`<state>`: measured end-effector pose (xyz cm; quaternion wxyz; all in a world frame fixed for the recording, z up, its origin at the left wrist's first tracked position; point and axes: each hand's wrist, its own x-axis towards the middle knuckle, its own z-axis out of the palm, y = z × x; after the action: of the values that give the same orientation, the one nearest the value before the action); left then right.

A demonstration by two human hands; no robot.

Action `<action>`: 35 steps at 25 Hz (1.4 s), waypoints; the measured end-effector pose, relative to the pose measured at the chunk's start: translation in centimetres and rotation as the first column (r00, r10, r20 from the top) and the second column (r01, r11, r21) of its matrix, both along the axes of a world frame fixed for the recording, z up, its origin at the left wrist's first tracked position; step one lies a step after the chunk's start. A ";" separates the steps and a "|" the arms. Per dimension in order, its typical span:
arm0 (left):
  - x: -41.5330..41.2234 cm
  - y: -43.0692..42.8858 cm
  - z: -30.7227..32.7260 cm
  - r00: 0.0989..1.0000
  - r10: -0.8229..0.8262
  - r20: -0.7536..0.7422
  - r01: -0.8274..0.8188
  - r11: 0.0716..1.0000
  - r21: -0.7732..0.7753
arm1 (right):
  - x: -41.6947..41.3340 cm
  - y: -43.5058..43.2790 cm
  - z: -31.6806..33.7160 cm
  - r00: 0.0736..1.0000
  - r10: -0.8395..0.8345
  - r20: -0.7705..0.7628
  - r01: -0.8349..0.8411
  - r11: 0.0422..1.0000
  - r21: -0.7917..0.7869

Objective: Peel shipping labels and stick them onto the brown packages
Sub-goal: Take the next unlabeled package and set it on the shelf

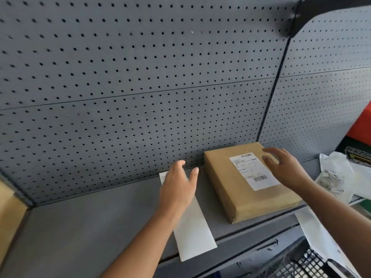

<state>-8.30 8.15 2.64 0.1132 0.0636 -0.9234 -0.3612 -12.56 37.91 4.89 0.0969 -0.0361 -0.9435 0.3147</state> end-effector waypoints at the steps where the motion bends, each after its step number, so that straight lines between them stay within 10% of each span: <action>1: 0.2 -1.2 0.7 1.000 0.010 -0.015 -0.011 0.999 -0.032 | -0.1 -1.4 0.6 1.000 0.027 -0.013 -0.027 1.000 0.004; 22: 16.5 -33.9 15.1 0.800 0.492 -0.344 -0.561 0.816 -0.139 | 5.5 -41.9 10.2 0.712 0.682 -0.166 -0.700 0.708 -0.096; 35: 27.8 -52.3 12.4 0.595 0.776 -0.207 -0.803 0.566 -0.186 | 12.1 -58.1 9.0 0.586 0.810 -0.015 -0.714 0.508 -0.482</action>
<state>19.52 -44.15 15.01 0.3167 0.4358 -0.8289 -0.1505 -0.41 -20.20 13.89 -0.1643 0.3308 -0.7685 0.5224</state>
